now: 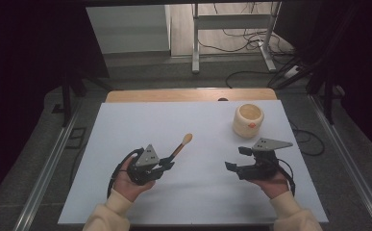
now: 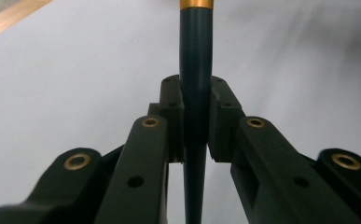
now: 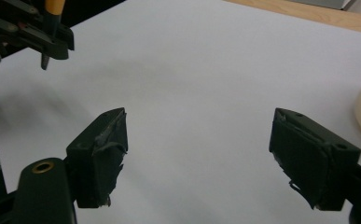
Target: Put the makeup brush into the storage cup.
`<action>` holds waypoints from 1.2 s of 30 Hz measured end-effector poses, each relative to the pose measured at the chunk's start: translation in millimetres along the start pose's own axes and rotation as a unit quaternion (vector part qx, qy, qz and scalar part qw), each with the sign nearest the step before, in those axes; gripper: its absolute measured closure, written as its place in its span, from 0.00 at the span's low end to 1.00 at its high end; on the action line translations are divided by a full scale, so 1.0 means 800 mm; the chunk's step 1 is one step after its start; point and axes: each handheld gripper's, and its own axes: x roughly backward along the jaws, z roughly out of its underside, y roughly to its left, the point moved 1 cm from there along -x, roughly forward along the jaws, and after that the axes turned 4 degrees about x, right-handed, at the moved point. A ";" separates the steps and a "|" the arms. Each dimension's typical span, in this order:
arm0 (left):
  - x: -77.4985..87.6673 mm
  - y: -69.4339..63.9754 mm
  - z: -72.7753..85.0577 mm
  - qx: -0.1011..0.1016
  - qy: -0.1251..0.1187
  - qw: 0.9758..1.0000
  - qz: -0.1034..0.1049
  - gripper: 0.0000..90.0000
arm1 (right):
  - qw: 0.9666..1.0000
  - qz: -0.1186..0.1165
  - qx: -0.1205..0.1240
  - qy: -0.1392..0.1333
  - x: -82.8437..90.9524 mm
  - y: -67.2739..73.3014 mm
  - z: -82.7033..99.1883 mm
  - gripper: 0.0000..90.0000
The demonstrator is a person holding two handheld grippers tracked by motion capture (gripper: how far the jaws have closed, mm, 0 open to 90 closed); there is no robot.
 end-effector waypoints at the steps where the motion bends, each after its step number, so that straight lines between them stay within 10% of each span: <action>1: 0.000 0.000 0.000 0.000 -0.001 1.000 0.000 0.88 | 1.000 -0.006 0.001 -0.005 -0.001 0.002 -0.001 0.22; 36: -0.021 -0.021 -0.007 -0.002 -0.007 1.000 0.016 0.88 | 0.991 -0.089 -0.057 -0.078 -0.049 0.043 -0.012 0.22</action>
